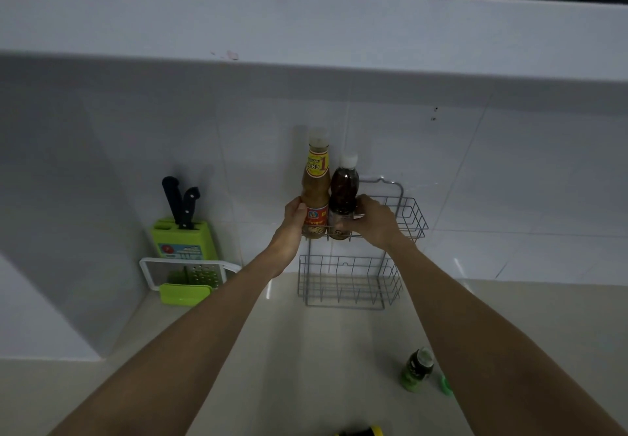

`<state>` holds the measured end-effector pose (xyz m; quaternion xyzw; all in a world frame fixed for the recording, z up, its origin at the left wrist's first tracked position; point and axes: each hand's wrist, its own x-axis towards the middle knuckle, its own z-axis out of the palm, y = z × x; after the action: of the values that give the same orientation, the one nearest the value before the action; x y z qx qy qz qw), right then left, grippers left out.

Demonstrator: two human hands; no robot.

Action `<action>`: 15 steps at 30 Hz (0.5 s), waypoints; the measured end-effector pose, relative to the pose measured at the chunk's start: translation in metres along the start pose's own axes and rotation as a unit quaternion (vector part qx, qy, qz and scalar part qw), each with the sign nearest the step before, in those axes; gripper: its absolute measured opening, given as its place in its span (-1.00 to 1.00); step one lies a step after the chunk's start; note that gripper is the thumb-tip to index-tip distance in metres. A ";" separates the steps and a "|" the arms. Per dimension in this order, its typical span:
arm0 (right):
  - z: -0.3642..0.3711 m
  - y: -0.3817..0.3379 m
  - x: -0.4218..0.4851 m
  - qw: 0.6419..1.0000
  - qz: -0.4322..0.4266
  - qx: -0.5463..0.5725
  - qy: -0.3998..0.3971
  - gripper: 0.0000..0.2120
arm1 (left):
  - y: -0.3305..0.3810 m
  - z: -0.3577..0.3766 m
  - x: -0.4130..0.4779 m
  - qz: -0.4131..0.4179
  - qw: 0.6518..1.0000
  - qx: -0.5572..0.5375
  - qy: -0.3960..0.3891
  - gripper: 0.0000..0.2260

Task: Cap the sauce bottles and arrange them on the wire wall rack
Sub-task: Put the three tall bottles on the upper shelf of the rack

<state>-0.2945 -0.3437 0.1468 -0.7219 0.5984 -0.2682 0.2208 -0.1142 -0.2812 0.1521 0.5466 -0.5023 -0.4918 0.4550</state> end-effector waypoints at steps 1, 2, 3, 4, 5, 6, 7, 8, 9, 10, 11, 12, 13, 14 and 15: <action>0.000 -0.001 0.000 1.000 0.000 0.001 0.004 -0.40 | 0.000 0.000 -0.001 0.000 1.000 0.000 -0.002 -0.55; 0.001 -0.001 0.000 1.000 0.003 0.004 0.006 -0.41 | 0.000 0.001 -0.001 -0.002 1.000 0.000 -0.003 -0.54; 0.002 -0.002 0.000 1.000 0.006 0.009 0.005 -0.41 | 0.001 0.001 -0.002 -0.003 1.000 0.002 -0.006 -0.54; 0.002 -0.003 -0.001 1.000 0.007 0.012 0.004 -0.41 | 0.002 0.001 -0.002 -0.005 1.000 0.004 -0.009 -0.53; 0.003 -0.004 -0.001 1.000 0.006 0.012 0.001 -0.40 | 0.002 0.001 -0.001 -0.006 1.000 0.005 -0.014 -0.52; 0.002 -0.005 -0.003 1.000 0.002 0.019 -0.006 -0.38 | 0.003 0.001 -0.002 -0.006 1.000 0.004 -0.019 -0.52; 0.002 -0.007 -0.007 0.999 0.000 0.042 -0.019 -0.33 | 0.004 0.001 -0.002 -0.006 1.000 0.007 -0.023 -0.51; 0.001 -0.010 -0.012 0.997 -0.001 0.076 -0.029 -0.26 | 0.005 0.001 -0.004 -0.005 1.000 0.014 -0.023 -0.50; 0.000 -0.013 -0.018 0.994 -0.003 0.109 -0.027 -0.20 | 0.004 0.002 -0.007 -0.004 1.000 0.025 -0.017 -0.48; -0.001 -0.015 -0.025 0.991 -0.006 0.135 -0.005 -0.17 | 0.001 0.003 -0.012 -0.001 1.000 0.030 -0.004 -0.47; 0.000 -0.017 -0.034 0.987 -0.010 0.153 0.039 -0.19 | -0.001 0.004 -0.018 0.003 0.999 0.030 0.016 -0.45; 0.002 -0.017 -0.044 0.981 -0.015 0.171 0.095 -0.25 | -0.005 0.005 -0.024 0.004 0.999 0.027 0.038 -0.45; 0.004 -0.016 -0.056 0.970 -0.019 0.191 0.147 -0.34 | -0.010 0.005 -0.031 0.002 0.998 0.032 0.055 -0.46; 0.008 -0.011 -0.070 0.962 -0.021 0.205 0.180 -0.44 | -0.016 0.005 -0.037 -0.005 0.997 0.051 0.066 -0.49; 0.013 -0.006 -0.082 0.962 -0.019 0.204 0.183 -0.53 | -0.022 0.003 -0.044 -0.015 0.995 0.077 0.060 -0.53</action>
<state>-0.2931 -0.2618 0.1310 -0.6115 0.5471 -0.5163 0.2451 -0.1153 -0.2357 0.1334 0.6161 -0.5019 -0.4249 0.4335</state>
